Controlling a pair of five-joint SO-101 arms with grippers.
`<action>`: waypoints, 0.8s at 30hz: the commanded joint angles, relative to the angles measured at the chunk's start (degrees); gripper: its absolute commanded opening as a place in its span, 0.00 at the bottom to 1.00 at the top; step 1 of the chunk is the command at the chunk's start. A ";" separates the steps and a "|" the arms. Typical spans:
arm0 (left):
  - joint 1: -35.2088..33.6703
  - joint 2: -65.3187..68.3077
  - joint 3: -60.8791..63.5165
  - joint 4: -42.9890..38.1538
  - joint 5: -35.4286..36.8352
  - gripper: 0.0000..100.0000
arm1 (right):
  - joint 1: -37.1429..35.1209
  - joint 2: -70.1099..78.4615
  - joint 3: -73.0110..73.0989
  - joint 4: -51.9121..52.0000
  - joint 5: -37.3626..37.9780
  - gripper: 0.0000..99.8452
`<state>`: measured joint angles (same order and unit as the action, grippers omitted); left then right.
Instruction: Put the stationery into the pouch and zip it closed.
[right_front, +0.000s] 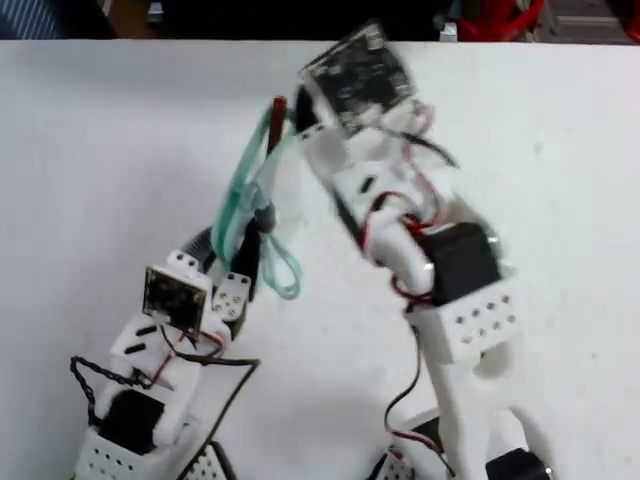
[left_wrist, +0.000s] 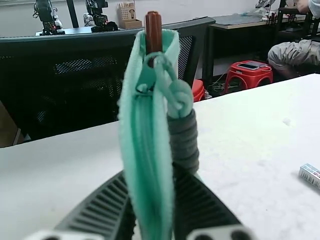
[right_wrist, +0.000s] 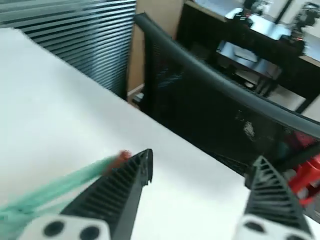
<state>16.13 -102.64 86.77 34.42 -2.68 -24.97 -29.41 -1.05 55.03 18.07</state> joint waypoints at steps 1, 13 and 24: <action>-0.31 0.04 -2.20 -0.79 -0.26 0.06 | 6.20 -2.24 -3.60 2.33 0.00 0.25; -0.40 0.04 -2.20 -0.62 2.55 0.13 | 2.24 0.31 -8.26 2.24 -9.49 0.18; -0.66 0.04 -2.55 0.53 5.80 0.16 | -3.65 19.30 -23.65 14.37 -7.56 0.02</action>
<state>15.96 -102.64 86.77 35.12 3.03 -28.75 -12.18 -18.81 64.26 9.98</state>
